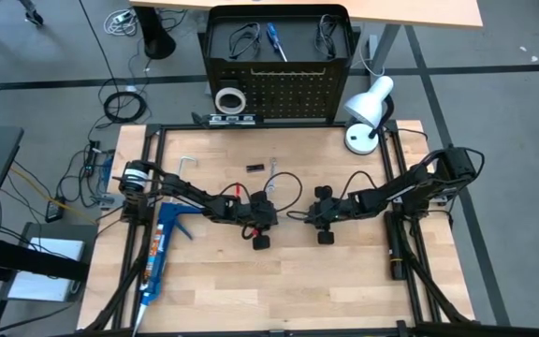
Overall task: Hang tools onto peg board
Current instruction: Hang the bottom wrench on the pegboard
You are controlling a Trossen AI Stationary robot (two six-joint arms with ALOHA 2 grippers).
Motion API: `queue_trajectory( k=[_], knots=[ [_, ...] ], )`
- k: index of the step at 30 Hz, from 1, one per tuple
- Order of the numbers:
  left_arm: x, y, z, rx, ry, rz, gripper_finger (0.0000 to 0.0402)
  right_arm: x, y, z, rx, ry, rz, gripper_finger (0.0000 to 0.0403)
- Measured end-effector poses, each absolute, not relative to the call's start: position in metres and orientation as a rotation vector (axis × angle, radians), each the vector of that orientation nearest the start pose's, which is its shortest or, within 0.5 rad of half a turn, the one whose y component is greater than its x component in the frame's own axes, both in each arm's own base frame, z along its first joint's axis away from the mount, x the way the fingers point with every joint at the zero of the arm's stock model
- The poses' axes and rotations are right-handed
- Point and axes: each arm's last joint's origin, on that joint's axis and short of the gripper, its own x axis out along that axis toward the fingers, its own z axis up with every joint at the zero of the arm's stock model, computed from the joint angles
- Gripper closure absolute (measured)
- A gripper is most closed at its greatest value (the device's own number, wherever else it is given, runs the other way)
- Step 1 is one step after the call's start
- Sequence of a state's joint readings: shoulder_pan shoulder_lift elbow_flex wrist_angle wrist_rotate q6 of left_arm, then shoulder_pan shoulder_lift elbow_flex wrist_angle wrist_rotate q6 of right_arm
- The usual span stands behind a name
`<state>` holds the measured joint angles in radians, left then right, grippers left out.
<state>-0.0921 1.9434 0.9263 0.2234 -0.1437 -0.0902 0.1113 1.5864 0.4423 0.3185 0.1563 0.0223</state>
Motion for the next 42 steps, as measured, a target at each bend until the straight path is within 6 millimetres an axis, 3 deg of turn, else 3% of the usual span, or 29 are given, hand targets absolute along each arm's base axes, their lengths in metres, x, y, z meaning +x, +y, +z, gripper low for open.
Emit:
queue_trajectory(
  k=[11,18,26,34,42],
  knots=[
    [0.363,-0.029,0.104,0.011,0.784,0.084,0.0392,0.246,0.023,0.099,-0.079,0.794,-0.046,0.038],
    [0.363,-0.03,0.108,0.034,0.766,0.072,0.0392,0.246,0.023,0.1,-0.051,0.778,-0.055,0.0377],
    [0.366,-0.028,0.139,0.1,0.704,0.092,0.0392,0.246,0.021,0.107,0.005,0.75,-0.099,0.0382],
    [0.365,-0.03,0.161,0.186,0.612,0.172,0.0392,0.244,0.018,0.114,0.141,0.709,-0.251,0.0383],
    [0.363,-0.042,0.169,0.282,0.453,0.216,0.0392,0.241,0.015,0.131,0.199,0.615,-0.389,0.0383]
  ],
)
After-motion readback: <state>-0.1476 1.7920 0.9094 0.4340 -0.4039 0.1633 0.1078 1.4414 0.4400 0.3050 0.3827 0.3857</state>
